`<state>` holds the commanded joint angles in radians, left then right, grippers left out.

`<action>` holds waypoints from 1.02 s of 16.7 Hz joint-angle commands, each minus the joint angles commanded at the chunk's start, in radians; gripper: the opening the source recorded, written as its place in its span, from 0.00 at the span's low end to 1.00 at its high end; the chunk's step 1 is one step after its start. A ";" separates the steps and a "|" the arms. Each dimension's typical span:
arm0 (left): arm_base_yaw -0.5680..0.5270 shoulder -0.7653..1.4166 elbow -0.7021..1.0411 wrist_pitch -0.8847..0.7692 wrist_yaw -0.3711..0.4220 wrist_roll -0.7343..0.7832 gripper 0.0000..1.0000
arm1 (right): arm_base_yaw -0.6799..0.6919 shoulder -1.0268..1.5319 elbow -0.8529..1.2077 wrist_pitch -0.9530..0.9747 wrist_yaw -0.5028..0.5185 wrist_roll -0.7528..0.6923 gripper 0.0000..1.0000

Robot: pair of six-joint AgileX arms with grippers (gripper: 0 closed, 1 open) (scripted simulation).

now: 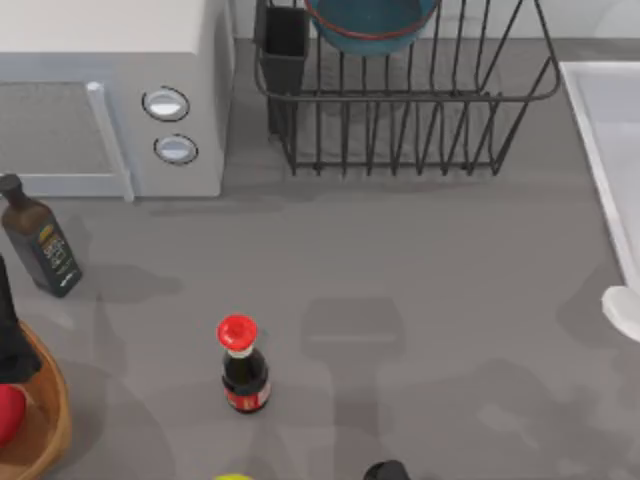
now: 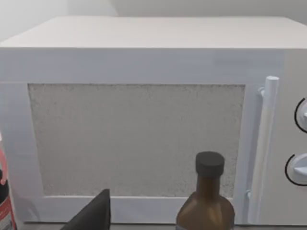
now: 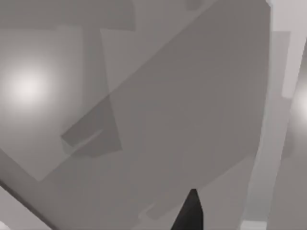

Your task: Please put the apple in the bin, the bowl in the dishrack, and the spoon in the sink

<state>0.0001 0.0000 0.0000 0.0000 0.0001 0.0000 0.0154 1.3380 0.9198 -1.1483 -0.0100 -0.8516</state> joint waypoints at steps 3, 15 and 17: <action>0.000 0.000 0.000 0.000 0.000 0.000 1.00 | -0.002 0.029 0.031 -0.014 0.000 -0.006 0.00; 0.000 0.000 0.000 0.000 0.000 0.000 1.00 | -0.087 0.779 1.040 -0.338 0.000 -0.107 0.00; 0.000 0.000 0.000 0.000 0.000 0.000 1.00 | -0.105 0.931 1.271 -0.400 0.001 -0.121 0.00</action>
<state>0.0001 0.0000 0.0000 0.0000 0.0001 0.0000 -0.0897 2.2693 2.1908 -1.5485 -0.0094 -0.9728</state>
